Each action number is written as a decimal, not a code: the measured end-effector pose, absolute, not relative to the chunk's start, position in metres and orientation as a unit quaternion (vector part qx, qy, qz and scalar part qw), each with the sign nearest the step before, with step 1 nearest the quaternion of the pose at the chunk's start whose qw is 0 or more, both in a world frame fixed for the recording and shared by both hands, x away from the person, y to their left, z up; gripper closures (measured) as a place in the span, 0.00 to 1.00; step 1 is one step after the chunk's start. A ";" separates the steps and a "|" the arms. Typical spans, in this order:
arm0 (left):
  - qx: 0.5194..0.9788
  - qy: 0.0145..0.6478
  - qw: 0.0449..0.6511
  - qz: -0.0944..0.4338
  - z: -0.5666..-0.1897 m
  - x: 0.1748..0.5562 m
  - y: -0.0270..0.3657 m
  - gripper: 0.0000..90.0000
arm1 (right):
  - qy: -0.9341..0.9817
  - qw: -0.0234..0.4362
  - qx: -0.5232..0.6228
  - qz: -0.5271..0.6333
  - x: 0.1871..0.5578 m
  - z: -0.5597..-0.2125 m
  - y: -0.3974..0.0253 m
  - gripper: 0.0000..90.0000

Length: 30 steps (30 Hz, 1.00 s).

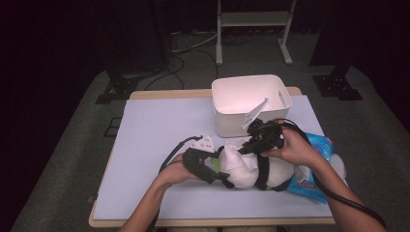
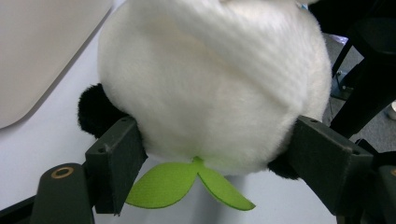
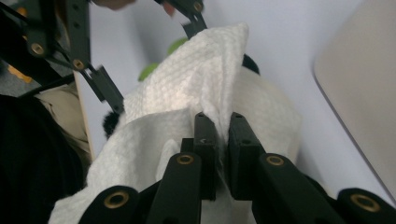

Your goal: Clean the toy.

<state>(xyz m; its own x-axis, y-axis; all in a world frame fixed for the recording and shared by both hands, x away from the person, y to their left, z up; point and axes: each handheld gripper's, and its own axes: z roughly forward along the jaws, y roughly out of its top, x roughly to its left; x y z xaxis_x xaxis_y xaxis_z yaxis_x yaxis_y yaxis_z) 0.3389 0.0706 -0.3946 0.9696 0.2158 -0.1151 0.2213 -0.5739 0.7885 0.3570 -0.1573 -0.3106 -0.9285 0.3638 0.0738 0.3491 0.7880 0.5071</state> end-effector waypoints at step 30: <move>0.894 0.131 0.425 -0.052 -0.400 0.343 0.075 0.10 | 0.953 0.027 0.173 0.248 0.311 -0.331 -0.169 0.92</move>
